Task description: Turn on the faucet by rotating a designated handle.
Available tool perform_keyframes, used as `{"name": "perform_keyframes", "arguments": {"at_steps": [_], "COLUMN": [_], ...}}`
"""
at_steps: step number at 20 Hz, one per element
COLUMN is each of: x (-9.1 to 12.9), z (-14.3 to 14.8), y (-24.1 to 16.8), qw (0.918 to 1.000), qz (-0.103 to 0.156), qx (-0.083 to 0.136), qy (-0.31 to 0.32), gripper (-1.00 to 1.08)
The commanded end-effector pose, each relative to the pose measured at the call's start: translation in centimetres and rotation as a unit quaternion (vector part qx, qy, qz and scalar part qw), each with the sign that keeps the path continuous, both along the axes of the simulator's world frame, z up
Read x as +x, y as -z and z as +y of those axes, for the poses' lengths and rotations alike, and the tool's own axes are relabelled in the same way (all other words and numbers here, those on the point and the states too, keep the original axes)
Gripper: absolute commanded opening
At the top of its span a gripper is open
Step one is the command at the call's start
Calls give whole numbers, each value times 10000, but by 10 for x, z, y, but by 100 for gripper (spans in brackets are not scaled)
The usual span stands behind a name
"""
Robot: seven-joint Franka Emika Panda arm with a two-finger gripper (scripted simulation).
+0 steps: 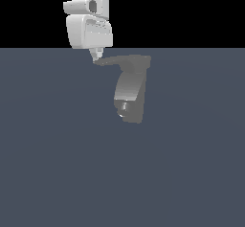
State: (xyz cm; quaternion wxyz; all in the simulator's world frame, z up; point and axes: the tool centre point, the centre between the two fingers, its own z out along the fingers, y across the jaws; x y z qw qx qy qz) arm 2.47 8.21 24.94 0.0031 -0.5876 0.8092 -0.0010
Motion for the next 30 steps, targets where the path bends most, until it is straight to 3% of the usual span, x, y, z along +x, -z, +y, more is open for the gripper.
{"name": "perform_keyframes", "arguments": {"at_steps": [1,22,24,30], "x": [-8,-69,-65,-76], "z": [-8,-30,-26,-52], "y": [0,1,0,0], "qw": [10000,10000,10000,10000], "qz": [18,30,14,18], "qx": [-13,-10,-5,-5], "qy": [47,84,60,67], "gripper": [-100,-100,-100,-100]}}
